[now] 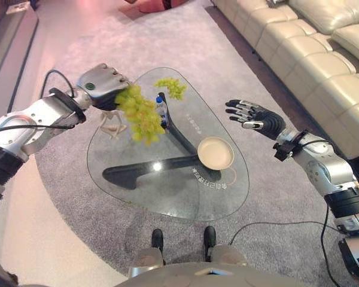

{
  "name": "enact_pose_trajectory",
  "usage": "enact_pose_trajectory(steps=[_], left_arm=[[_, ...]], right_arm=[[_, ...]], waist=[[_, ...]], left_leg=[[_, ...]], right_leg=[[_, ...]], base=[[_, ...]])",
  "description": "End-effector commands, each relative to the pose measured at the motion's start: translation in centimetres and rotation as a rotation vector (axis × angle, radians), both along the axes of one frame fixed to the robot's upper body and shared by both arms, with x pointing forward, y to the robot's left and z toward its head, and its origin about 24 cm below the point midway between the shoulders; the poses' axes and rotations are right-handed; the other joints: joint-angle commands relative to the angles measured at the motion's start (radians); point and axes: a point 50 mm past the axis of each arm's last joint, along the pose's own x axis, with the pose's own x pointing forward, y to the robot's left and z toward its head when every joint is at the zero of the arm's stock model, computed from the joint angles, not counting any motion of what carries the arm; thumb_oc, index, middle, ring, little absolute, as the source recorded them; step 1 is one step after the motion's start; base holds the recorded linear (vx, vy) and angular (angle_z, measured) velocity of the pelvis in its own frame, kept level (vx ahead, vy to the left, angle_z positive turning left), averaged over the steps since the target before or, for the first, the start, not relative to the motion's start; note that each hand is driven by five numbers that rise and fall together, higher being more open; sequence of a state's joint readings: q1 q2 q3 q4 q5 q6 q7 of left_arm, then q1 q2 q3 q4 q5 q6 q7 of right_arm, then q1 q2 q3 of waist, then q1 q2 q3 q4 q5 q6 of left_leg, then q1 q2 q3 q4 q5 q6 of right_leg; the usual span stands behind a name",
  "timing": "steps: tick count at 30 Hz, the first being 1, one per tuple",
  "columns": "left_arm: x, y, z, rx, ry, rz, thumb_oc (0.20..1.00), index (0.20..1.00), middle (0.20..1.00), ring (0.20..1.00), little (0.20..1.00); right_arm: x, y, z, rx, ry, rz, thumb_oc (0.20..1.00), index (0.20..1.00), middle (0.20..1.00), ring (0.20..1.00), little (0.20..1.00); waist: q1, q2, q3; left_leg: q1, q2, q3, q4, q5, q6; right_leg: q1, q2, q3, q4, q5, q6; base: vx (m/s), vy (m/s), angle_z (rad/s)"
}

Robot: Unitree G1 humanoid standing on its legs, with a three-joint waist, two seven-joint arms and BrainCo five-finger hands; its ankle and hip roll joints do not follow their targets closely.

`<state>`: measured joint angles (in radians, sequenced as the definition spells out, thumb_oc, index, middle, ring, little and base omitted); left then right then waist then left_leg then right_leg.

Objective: Pick up fruits into the plate

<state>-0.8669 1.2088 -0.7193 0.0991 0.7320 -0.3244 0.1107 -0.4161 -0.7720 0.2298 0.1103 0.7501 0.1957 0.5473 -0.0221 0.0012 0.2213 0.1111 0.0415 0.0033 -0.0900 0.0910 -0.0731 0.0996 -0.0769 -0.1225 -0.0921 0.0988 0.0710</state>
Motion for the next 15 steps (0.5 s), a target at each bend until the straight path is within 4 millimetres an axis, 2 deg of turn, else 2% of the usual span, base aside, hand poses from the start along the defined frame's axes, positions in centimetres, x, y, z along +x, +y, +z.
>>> enact_pose_trajectory(steps=[1,7,15], left_arm=[[0.1,-0.9,3.4,-0.019,-0.093,-0.055,0.2,0.2,0.2,0.2,0.2],[-0.3,-4.0,4.2,-0.064,-0.098,-0.195,0.2,0.2,0.2,0.2,0.2],[-0.6,-7.0,5.0,-0.125,-0.106,-0.293,0.2,0.2,0.2,0.2,0.2]], right_arm=[[-0.5,1.5,1.5,0.019,-0.017,0.132,1.0,1.0,1.0,1.0,1.0],[-0.4,4.4,0.9,0.026,0.046,0.219,1.0,1.0,1.0,1.0,1.0],[-0.4,7.0,-0.1,0.005,0.092,0.268,1.0,1.0,1.0,1.0,1.0]], waist=[[0.02,-0.015,-0.126],[0.031,-0.011,-0.142],[0.036,-0.013,-0.15]], left_leg=[[0.05,-0.094,0.006,0.033,-0.161,0.061],[0.063,-0.093,0.005,0.021,-0.159,0.058],[0.064,-0.092,0.005,0.016,-0.157,0.057]], right_leg=[[0.047,-0.015,-0.035,0.041,-0.089,0.036],[0.064,-0.022,-0.054,0.026,-0.085,0.043],[0.069,-0.023,-0.061,0.02,-0.087,0.044]], base=[[0.0,0.024,0.07],[-0.02,0.031,0.11],[-0.02,0.013,0.03]])
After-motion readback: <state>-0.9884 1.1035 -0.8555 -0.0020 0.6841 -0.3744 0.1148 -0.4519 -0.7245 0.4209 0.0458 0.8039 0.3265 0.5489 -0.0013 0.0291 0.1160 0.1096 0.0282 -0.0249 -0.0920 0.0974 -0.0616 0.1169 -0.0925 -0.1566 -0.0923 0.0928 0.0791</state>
